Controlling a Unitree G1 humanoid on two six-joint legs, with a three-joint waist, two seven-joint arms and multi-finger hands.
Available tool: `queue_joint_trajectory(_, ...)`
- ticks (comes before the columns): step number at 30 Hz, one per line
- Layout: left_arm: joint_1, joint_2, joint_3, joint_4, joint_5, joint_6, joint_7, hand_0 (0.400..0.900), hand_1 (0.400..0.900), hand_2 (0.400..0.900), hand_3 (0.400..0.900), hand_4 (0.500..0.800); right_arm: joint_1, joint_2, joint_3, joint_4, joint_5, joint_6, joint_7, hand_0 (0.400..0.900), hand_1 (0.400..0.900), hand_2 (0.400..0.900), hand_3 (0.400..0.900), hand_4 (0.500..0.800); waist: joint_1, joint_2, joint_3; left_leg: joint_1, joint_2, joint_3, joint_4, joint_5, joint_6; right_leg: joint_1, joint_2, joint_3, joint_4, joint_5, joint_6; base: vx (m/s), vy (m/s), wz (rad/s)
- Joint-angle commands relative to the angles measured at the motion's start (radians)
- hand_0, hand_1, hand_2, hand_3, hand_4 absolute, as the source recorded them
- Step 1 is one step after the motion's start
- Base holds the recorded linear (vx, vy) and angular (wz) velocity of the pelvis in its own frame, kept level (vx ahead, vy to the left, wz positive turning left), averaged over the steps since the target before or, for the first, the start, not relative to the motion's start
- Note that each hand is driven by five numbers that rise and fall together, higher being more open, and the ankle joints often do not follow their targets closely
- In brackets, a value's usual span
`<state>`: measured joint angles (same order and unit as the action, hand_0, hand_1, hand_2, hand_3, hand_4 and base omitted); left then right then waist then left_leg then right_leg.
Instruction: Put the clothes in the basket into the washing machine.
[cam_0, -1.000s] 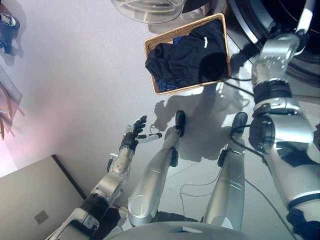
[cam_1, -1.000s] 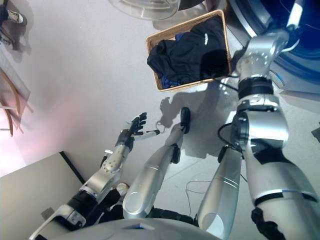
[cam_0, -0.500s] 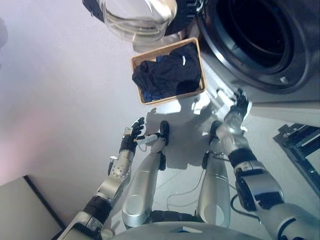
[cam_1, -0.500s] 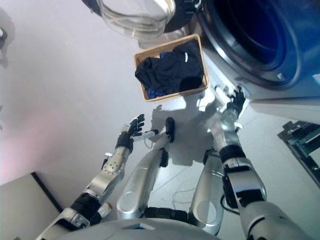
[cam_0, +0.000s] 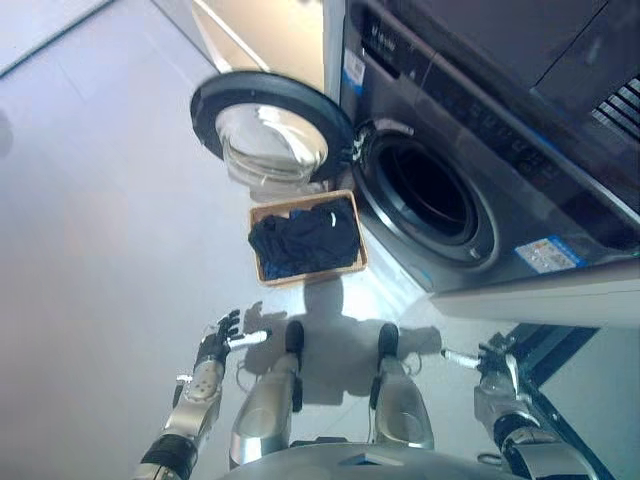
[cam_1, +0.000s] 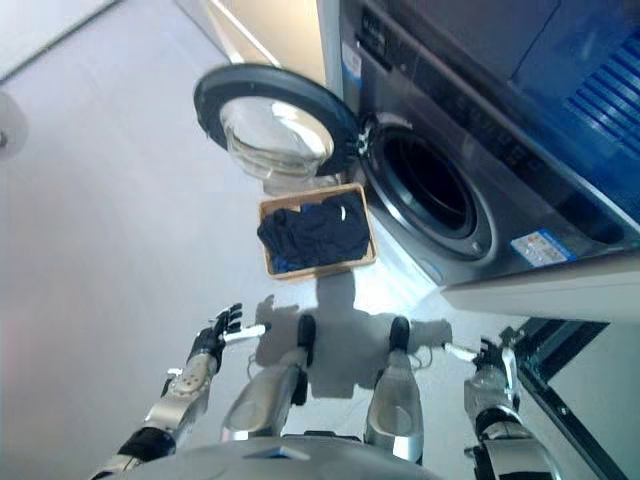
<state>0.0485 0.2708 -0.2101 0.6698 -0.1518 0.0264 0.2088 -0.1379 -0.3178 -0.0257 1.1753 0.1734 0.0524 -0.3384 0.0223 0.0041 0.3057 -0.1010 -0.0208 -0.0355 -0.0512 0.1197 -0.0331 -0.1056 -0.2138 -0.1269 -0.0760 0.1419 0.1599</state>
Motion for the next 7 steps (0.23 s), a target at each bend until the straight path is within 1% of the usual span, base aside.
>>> queue_joint_trajectory(1,-0.01,0.02,0.061,0.018,0.057,-0.023,0.012,0.9,0.9,0.9,0.9,0.8,-0.003,-0.037,0.007,-0.005,-0.051,-0.004,0.002,0.9,0.9,0.9,0.9,0.8,0.0,0.002,-0.064,0.024,-0.003,0.003,0.016,-0.075,-0.009,0.003,0.049,-0.029,0.086,-0.054,-0.003,0.07,-0.046,0.05)
queue_joint_trajectory(3,-0.008,0.016,0.067,0.042,0.073,-0.02,0.009,0.9,0.9,0.9,0.9,0.8,0.008,-0.03,0.013,0.007,-0.061,-0.001,0.012,0.9,0.9,0.9,0.9,0.8,0.002,-0.001,-0.083,0.052,0.001,0.007,0.016,-0.082,-0.007,0.034,0.053,-0.031,0.084,-0.061,-0.004,0.08,-0.042,0.01)
queue_joint_trajectory(5,-0.006,0.015,0.071,0.044,0.074,-0.021,0.007,0.9,0.9,0.9,0.9,0.8,0.014,-0.03,0.011,-0.001,-0.066,-0.001,0.016,0.9,0.9,0.9,0.9,0.8,0.0,-0.001,-0.088,0.065,0.002,0.007,0.019,-0.087,-0.006,0.048,0.054,-0.03,0.085,-0.065,-0.004,0.06,-0.026,-0.01)
queue_joint_trajectory(7,0.01,0.014,0.085,0.045,0.077,-0.017,-0.003,0.9,0.9,0.9,0.9,0.8,0.022,-0.027,0.009,-0.004,-0.073,0.005,0.023,0.9,0.9,0.9,0.9,0.8,0.0,-0.001,-0.115,0.094,0.006,0.01,0.017,-0.095,-0.006,0.079,0.057,-0.027,0.081,-0.073,-0.006,0.07,-0.026,-0.01)
